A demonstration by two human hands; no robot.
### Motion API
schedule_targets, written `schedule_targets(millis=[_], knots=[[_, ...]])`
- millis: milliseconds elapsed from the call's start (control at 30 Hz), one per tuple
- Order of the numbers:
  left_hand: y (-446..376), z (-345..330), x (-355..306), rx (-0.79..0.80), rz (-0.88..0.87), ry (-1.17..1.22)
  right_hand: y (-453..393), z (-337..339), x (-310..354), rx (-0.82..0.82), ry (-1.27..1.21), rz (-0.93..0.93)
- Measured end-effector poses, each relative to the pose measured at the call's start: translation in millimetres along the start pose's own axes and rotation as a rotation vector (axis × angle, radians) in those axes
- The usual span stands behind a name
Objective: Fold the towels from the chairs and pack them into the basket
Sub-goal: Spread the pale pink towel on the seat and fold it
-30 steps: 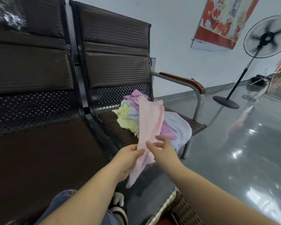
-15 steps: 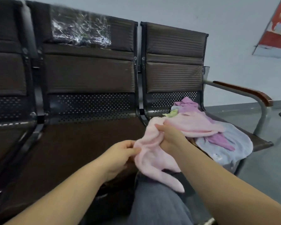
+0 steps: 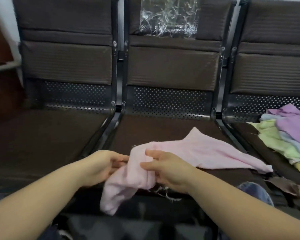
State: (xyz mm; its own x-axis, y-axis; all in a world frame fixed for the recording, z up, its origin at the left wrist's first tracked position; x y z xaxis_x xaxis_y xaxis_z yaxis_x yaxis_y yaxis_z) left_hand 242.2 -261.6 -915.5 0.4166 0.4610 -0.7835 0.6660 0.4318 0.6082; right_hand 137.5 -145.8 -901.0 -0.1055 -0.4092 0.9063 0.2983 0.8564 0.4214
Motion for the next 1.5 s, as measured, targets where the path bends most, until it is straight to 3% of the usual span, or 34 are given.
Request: schedule_targets(millis=[67, 167, 333, 400, 533, 633, 767, 967, 1100, 1267, 1500], knots=[[-10, -4, 9, -0.033, 0.112, -0.019, 2, 5, -9, 0.039, 0.256, -0.053], [-26, -15, 11, -0.054, 0.131, -0.070, 1, 26, -7, -0.013, 0.474, -0.043], [-50, -23, 2, -0.148, 0.047, -0.131, -19, 103, 11, -0.534, 0.949, -0.010], [-59, -25, -3, -0.190, 0.030, -0.139, -27, 125, 3, -0.582, 1.007, -0.115], [-71, -28, -5, -0.201, 0.025, -0.158, -37, 131, -22, -0.442, 1.067, -0.320], [-76, -29, -8, -0.221, 0.000, -0.216, -36, 119, -20, -0.372, 1.142, -0.281], [-73, -25, -16, -0.260, -0.051, -0.463, -25, 93, -14, -0.260, 1.118, -0.225], [-49, -9, -20, -0.170, -0.027, -1.034, -4, 48, -15, -0.153, 1.077, 0.005], [-31, 8, -8, -0.126, 0.053, -1.074, 8, 24, -19, -0.107, 1.042, 0.150], [-22, -3, -3, -0.276, -0.191, -1.042, 16, -10, -24, -0.001, 1.051, 0.252], [-29, -25, 1, -0.229, -0.343, -1.012, 28, -30, -20, 0.117, 0.994, 0.296]])
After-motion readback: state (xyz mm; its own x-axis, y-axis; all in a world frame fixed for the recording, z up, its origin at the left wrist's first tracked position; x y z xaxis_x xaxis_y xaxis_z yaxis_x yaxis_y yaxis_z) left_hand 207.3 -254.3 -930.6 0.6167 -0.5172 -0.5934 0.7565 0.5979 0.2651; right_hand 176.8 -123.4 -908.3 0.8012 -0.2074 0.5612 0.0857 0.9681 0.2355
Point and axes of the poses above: each hand's wrist, its own y-axis away from the middle knuckle, its own z-axis out of the back of the hand, x = y × z, the point moved 6 cm from there along -y, towards the middle knuckle, and after that the axes turned 5 degrees about y, right-handed, at the moved point
